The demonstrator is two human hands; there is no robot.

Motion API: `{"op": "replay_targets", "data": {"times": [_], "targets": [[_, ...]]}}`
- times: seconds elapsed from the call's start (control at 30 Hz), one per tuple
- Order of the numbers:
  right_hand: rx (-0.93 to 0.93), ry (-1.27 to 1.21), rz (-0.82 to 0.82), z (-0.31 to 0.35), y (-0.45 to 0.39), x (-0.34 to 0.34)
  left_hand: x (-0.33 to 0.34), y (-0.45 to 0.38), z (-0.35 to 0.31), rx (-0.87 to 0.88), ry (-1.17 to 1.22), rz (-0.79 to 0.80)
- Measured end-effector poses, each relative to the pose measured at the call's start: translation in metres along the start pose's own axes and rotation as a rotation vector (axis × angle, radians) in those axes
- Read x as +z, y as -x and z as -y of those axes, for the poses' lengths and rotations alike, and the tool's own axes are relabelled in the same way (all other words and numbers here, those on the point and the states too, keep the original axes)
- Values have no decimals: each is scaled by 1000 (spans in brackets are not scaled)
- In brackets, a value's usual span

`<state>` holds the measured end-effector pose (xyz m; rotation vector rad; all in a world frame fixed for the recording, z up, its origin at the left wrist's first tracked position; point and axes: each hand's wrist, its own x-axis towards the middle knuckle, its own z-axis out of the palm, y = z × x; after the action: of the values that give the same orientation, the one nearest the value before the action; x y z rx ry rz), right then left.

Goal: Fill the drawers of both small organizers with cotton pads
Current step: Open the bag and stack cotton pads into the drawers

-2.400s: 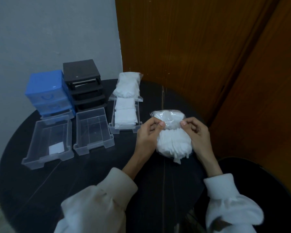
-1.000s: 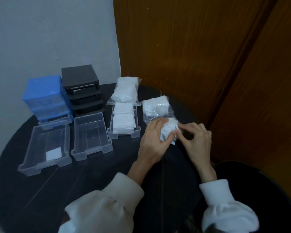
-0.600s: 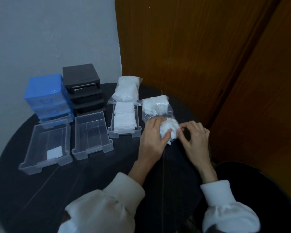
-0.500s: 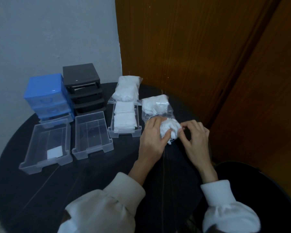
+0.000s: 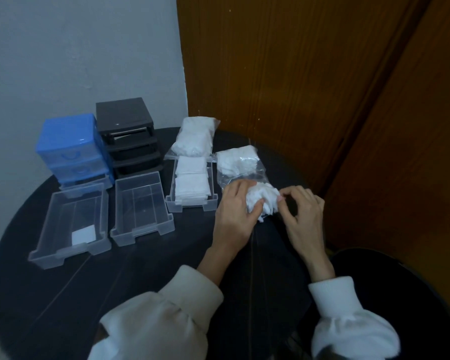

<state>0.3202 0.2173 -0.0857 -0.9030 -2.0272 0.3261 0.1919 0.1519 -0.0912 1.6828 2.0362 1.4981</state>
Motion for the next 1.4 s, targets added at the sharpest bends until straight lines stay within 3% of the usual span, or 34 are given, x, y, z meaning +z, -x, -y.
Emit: {"op": "replay_targets", "data": {"times": [0.57, 0.77, 1.13, 1.4], "targets": [[-41, -80, 54, -3, 0, 1, -2, 0, -5, -36, -10, -26], [-53, -93, 3, 0, 0, 0, -1, -1, -3, -36, -34, -22], [119, -303, -260, 0, 3, -3, -1, -2, -4, -42, -76, -29], [314, -554, -234, 5, 1, -5, -9, 1, -12, -39, -12, 26]]}}
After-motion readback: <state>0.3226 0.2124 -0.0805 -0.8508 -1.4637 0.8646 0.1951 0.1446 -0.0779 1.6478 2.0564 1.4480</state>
